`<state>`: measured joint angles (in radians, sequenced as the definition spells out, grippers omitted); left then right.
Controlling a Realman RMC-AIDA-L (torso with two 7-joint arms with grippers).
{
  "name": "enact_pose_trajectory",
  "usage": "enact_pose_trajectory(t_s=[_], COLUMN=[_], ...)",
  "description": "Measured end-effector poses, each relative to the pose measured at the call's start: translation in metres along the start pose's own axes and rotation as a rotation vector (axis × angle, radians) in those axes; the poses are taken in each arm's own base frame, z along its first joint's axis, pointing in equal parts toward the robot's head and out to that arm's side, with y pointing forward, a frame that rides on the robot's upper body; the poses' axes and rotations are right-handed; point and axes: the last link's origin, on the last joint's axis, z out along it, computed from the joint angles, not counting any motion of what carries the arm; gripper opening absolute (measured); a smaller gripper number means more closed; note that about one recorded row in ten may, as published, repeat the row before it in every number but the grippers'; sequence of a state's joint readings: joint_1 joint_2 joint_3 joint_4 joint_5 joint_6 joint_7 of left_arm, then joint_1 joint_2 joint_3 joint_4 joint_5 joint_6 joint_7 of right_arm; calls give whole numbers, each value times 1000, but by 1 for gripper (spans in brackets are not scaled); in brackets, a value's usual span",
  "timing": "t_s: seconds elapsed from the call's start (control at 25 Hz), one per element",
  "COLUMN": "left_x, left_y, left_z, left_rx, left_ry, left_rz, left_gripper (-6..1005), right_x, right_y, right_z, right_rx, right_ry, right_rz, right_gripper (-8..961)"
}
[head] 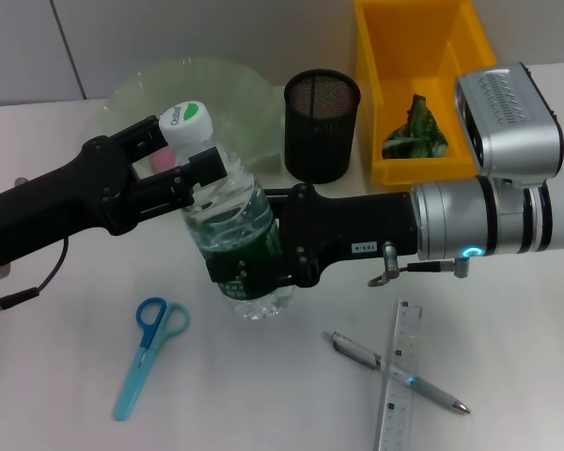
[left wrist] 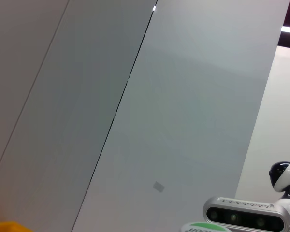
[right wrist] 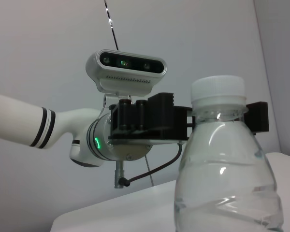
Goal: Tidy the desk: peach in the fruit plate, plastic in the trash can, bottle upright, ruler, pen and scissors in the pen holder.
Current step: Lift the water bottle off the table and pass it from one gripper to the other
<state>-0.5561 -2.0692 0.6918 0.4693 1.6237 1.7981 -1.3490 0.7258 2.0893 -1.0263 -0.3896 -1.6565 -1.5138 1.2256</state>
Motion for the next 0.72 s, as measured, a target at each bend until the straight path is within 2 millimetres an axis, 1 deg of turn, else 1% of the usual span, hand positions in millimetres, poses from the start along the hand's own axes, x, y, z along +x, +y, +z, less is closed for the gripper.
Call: enact_pose_trajectory(t_s=[0.44, 0.72], left_x=[0, -2], left_y=[0, 0], left_z=[2, 3], left_rx=[-5, -6], left_ry=[1, 3], left_rz=[18, 25], left_gripper=[825, 782], right_x=[1, 1], right_y=[0, 1], right_z=[0, 0], right_rx=[0, -1], right_ry=[0, 0], right_rz=[3, 3], right_gripper=[735, 734])
